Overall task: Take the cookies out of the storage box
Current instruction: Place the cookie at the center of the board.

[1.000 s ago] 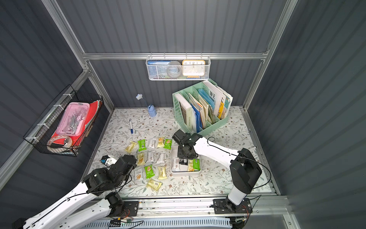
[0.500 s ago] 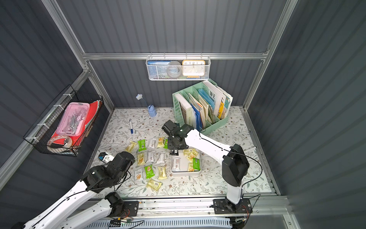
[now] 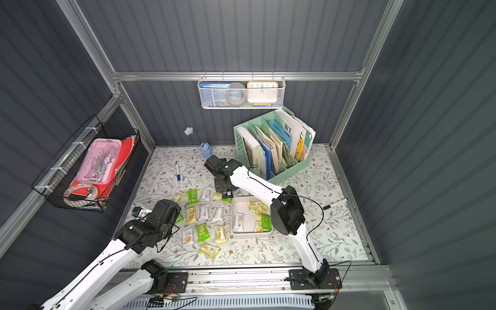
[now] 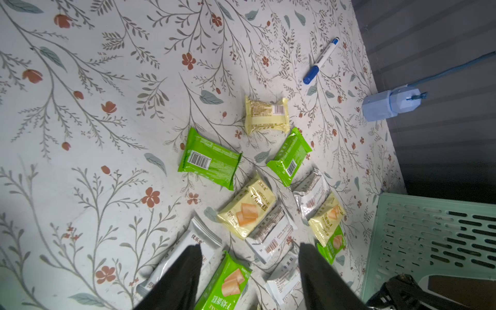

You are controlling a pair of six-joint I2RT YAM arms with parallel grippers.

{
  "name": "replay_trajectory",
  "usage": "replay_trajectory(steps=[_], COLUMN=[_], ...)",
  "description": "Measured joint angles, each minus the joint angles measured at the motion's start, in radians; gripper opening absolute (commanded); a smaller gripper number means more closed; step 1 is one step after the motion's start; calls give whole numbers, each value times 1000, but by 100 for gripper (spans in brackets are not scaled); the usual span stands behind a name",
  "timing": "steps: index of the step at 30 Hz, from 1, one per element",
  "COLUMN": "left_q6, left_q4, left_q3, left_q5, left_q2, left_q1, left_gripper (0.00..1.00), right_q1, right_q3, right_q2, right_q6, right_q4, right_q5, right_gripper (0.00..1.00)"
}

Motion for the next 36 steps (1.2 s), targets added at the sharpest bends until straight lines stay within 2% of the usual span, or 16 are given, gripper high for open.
replay_trajectory(steps=[8,26,36], left_q6=[-7,-11,11], left_q4=[11,-6,-17], left_q3=[-34,-31,-25], left_q5=[6,-89,-93], left_q2=[17,6,4], left_q1=[15,15,19], left_gripper=[63,65,69], right_q1=[-47,-125,-131], right_q3=[227,283,283], right_q2=[159,327,354], right_q6=[-60,-80,-83], right_q4=[2,181,187], right_q5=[1,1,-4], right_gripper=[36,37,52])
